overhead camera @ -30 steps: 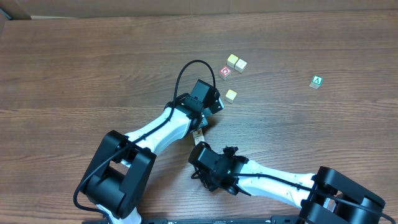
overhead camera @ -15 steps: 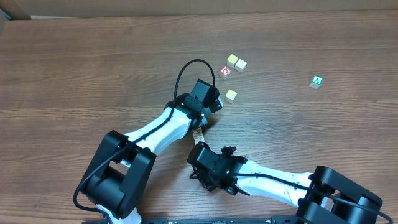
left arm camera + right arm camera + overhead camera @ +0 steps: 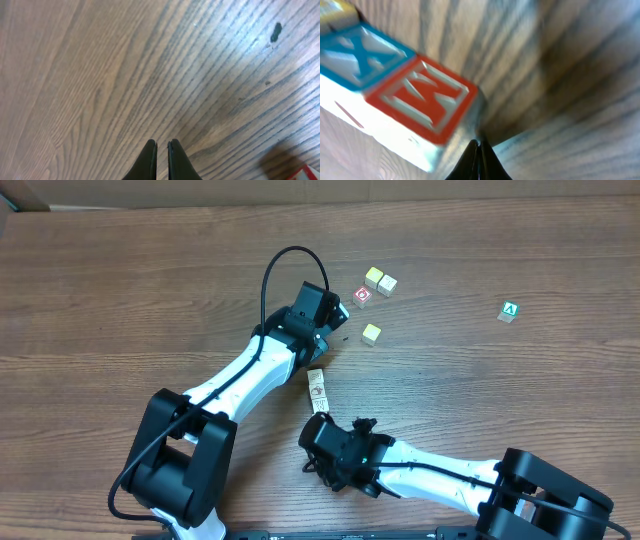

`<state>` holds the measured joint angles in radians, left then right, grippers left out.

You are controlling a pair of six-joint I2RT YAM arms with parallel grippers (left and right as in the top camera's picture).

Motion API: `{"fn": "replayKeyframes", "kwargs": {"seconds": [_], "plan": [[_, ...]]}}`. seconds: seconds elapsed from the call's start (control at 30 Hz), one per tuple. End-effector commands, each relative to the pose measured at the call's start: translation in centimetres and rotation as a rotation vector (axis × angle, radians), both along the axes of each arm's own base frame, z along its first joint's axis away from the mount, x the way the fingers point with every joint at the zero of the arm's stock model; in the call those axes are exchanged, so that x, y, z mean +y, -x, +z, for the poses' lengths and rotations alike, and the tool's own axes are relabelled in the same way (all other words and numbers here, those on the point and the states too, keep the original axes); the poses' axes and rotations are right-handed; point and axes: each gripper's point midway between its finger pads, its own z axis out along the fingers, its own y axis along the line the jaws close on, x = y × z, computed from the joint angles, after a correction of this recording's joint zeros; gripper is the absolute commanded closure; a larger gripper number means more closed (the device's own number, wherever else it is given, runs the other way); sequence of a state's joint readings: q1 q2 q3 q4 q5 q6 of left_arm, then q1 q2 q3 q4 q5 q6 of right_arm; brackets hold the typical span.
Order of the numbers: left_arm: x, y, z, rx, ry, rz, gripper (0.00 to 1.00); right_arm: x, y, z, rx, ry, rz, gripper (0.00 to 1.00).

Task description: Flip 5 blocks

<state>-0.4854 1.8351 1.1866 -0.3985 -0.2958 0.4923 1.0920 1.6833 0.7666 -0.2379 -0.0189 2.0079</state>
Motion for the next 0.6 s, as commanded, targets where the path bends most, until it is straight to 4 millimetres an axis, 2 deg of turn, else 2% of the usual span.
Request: {"fn": "replayKeyframes", "kwargs": {"seconds": [0.0,0.13,0.27,0.43,0.57], "plan": [[-0.3,-0.8,3.7,-0.076,0.062,0.026,0.96,1.0,1.3,-0.2,-0.005,0.009,0.070,0.96],[-0.1,-1.0,5.6,-0.117,0.095,0.054,0.96,1.0,3.2,-0.2,0.000,0.033,0.186,0.96],[1.1,-1.4,7.9,-0.168,0.154,0.122,0.96,-1.9,4.8,0.1,0.028,0.143,0.236,0.96],[2.8,-1.2,10.7,-0.218,0.278,0.270,0.96,-5.4,4.9,2.1,-0.017,0.247,0.270,0.96],[3.4,0.4,10.8,-0.167,0.338,0.369,0.96,-7.7,4.1,4.0,-0.079,0.306,0.238,0.96]]}}
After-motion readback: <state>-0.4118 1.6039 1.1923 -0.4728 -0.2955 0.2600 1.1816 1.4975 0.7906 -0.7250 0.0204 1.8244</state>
